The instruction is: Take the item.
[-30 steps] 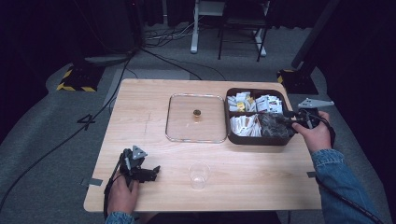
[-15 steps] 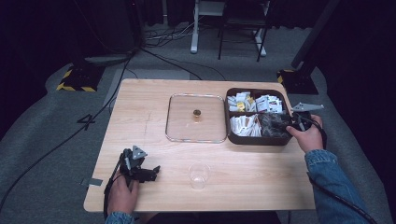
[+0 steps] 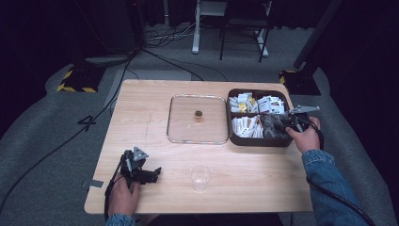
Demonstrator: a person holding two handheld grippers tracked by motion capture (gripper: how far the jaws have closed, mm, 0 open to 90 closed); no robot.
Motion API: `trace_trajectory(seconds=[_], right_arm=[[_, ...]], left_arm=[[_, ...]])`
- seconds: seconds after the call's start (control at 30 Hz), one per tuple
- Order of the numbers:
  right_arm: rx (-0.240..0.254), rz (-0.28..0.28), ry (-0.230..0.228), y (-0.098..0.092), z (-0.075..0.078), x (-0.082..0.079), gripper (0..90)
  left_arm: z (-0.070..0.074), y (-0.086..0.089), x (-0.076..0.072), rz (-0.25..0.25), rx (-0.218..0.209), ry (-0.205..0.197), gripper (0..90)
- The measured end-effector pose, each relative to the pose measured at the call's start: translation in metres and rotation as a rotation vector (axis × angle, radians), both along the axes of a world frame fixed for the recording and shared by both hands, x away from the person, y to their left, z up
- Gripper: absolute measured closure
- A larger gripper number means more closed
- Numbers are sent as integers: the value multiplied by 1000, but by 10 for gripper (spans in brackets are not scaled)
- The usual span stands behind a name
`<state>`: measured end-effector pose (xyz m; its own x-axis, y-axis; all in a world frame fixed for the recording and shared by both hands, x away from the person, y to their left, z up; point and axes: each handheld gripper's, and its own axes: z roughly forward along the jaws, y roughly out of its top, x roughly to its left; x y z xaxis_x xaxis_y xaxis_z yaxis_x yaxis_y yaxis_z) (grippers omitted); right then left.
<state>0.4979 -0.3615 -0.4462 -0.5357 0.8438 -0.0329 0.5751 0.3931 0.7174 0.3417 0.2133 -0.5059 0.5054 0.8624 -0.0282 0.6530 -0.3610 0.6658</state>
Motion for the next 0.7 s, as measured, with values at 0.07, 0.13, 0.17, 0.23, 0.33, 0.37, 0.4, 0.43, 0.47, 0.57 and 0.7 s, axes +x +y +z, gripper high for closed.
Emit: trace_trajectory(seconds=[0.07, 0.13, 0.17, 0.23, 0.33, 0.37, 0.4, 0.43, 0.47, 0.57, 0.7], right_arm=[[7, -4, 2, 0, -1, -1, 603], [5, -6, -3, 1, -1, -1, 652], [9, -8, -5, 1, 0, -1, 673], [7, -14, -9, 0, 2, -2, 718], [10, -16, -13, -1, 5, -3, 753], [8, -18, -14, -1, 6, -4, 756], [9, -21, -20, -1, 7, -4, 759], [11, -20, -23, -1, 8, -4, 761], [11, -20, -23, -1, 8, -4, 761], [38, -31, -45, -3, 16, -7, 765], [79, -26, -49, -4, 24, -9, 765]], left_arm=[[0, 0, 0, -1, 2, 3, 0], [0, 0, 0, 0, 0, 0, 0], [0, 0, 0, -1, 0, 2, 0], [0, 0, 0, -1, 2, 2, 0], [0, 0, 0, 1, 0, 1, 0], [0, 0, 0, -2, 1, 2, 0], [0, 0, 0, -2, 1, 2, 0], [0, 0, 0, -2, 1, 2, 0], [0, 0, 0, -2, 1, 2, 0], [0, 0, 0, -1, 0, 2, 0], [0, 0, 0, -2, 1, 2, 0]])
